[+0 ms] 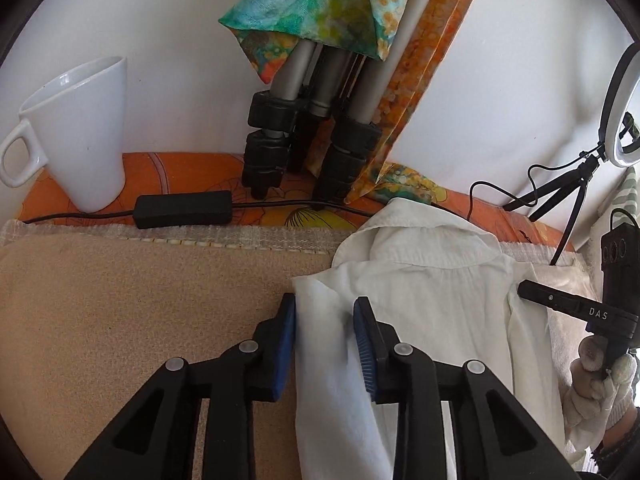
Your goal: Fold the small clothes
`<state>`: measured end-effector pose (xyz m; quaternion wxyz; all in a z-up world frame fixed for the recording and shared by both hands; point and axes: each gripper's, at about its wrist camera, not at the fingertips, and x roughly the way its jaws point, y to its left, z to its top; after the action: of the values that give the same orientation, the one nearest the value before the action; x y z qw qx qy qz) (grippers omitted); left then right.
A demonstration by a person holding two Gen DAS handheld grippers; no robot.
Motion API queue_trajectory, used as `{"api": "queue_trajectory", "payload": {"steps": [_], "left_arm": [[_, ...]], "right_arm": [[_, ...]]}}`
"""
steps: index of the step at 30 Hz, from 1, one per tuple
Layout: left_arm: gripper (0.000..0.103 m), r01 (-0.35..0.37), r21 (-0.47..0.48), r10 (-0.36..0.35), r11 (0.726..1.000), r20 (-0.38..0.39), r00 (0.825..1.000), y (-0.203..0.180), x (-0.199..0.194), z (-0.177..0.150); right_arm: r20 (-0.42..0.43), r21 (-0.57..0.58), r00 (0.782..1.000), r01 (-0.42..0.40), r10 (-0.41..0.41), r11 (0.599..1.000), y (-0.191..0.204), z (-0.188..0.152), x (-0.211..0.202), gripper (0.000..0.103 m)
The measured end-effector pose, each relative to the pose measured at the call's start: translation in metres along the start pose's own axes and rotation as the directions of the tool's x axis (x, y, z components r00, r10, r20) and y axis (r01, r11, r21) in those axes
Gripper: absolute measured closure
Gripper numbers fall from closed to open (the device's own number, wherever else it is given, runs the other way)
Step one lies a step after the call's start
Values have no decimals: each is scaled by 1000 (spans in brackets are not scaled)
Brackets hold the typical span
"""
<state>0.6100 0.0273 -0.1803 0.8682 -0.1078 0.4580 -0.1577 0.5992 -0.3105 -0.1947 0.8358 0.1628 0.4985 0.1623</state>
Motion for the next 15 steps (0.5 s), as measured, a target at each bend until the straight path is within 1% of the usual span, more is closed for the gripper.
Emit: {"api": "queue_trajectory", "payload": {"steps": [1,2,3,7,13,15], "left_arm": [[97,20,-11,-20,1000,-1,1000,1,0,1],[100,34,-29,-34,999,4,999,2,-2,1],[101,39,-41,-38,998,14,999,3,-5,2],[102,57,-32,-55,998,48,997,-4,-25,6],[103,65,14,-66,998,78,995,-22,-62,10],[103,78,19,-80,997,89,993,-26,-76,10]], "right_arm": [[-3,-1,1000,-3,3,1000,1,0,1,97],[4,-10,1000,4,-4,1000,2,0,-1,97],[10,-19,1000,5,-4,1000,5,0,-3,99],[41,-23,999,-14,15,1000,14,3,-21,99],[80,-64,996,-40,45,997,35,9,-54,100],[87,-80,995,-46,53,996,40,8,-69,100]]}}
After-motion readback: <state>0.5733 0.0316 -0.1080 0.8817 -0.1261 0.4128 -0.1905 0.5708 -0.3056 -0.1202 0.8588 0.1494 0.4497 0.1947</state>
